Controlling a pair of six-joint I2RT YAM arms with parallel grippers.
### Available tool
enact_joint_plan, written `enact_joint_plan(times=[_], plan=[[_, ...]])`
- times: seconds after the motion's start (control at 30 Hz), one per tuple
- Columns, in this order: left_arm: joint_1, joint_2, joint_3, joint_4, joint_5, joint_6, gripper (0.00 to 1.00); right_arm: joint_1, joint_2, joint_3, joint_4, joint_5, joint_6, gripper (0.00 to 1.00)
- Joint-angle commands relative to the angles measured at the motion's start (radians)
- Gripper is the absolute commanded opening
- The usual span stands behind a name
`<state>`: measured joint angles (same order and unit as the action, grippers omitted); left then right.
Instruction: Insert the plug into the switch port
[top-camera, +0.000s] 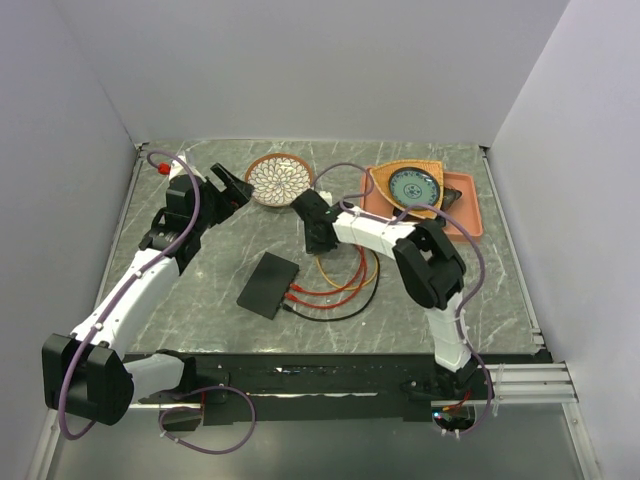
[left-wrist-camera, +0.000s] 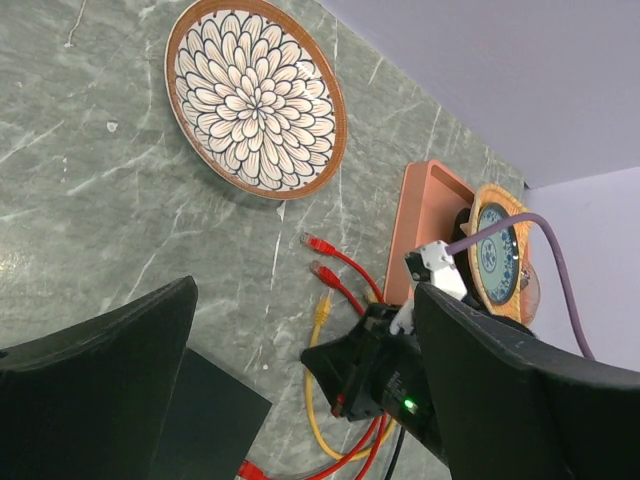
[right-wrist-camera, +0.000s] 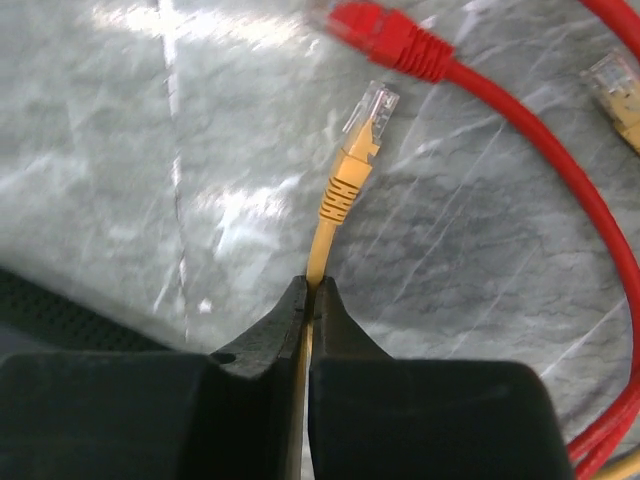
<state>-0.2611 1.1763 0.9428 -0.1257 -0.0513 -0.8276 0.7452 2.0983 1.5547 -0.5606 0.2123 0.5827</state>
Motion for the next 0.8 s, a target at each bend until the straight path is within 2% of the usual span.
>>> enact_joint_plan(times=[0.0,0.17,0.33,0.6,0.77], plan=[[0.002,-0.007,0.048,-0.008,-0.012,0.019,0.96,-0.003,-0.185,-0.016,0.111,-0.129,-0.104,0.00],[0.002,-0.017,0.034,0.003,-0.010,0.015,0.96,-0.001,-0.349,-0.039,0.232,-0.357,-0.214,0.00],[0.002,-0.024,0.030,0.003,-0.004,0.010,0.96,-0.001,-0.556,-0.108,0.347,-0.468,-0.256,0.00],[0.000,-0.032,0.021,0.018,0.016,-0.004,0.96,-0.006,-0.903,-0.264,0.499,-0.426,-0.348,0.00],[0.002,-0.030,0.021,0.018,0.025,-0.010,0.96,-0.009,-1.121,-0.312,0.452,-0.288,-0.451,0.00]])
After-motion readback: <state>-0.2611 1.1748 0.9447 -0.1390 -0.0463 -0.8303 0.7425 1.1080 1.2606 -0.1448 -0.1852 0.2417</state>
